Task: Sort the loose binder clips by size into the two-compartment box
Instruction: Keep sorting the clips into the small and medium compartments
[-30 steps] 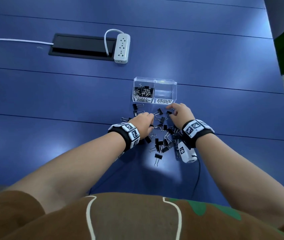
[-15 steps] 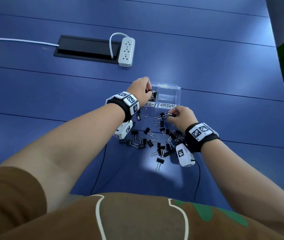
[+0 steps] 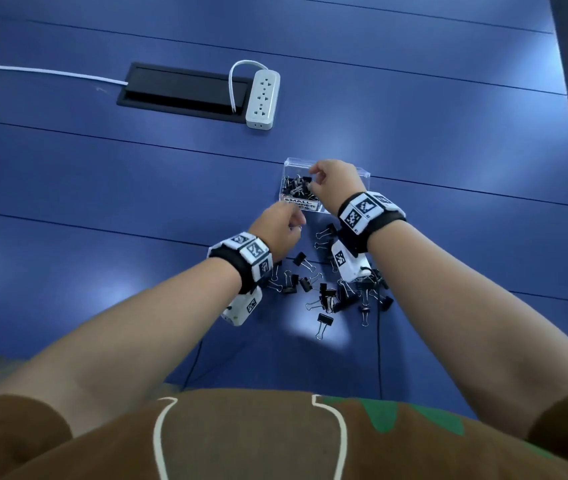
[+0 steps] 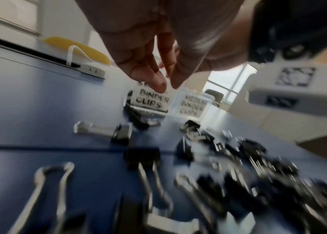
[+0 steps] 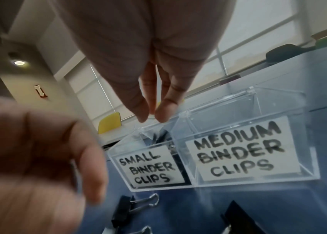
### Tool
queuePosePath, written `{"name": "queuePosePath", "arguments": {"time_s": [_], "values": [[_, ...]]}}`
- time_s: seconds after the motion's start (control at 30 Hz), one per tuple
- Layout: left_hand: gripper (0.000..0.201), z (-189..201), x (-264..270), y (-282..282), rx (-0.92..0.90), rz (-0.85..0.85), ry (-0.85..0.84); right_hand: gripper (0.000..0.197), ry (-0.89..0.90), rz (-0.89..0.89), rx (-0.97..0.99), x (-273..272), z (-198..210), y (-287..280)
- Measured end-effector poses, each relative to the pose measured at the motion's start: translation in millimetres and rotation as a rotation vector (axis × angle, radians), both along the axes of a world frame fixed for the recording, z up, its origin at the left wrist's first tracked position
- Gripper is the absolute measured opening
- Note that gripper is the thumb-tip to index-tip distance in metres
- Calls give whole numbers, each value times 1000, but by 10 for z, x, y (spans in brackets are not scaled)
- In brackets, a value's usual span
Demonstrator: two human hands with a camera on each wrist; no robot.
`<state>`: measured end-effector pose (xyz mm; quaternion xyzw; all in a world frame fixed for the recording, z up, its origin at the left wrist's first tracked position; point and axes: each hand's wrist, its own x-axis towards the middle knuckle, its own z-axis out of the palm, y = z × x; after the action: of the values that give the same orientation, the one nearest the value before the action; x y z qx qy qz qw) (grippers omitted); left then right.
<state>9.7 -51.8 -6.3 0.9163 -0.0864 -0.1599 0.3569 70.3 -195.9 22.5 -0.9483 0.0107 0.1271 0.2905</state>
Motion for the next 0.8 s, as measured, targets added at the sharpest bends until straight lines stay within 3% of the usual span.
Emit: {"name": "queuePosePath", "arguments": {"time_s": [0.1, 0.23, 0.47, 0.53, 0.67, 0.8], "values": [[15, -162, -214, 29, 82, -181, 67, 21, -13, -45, 85, -141, -20, -70], [20, -275, -332, 39, 178, -313, 88, 18, 75, 8, 25, -509, -77, -258], [24, -275, -237, 52, 243, -212, 21, 24, 299, 49, -103, -1038, -324, -511], [26, -248, -238, 35, 227, -193, -1, 27, 284, 16, -81, -1077, -383, -548], [25, -183, -329, -21, 191, -289, 0, 11, 181, -104, -44, -1069, -445, -540], [35, -205, -475, -82, 316, -454, 52, 20, 172, 13, -105, -1064, -500, -371]]}}
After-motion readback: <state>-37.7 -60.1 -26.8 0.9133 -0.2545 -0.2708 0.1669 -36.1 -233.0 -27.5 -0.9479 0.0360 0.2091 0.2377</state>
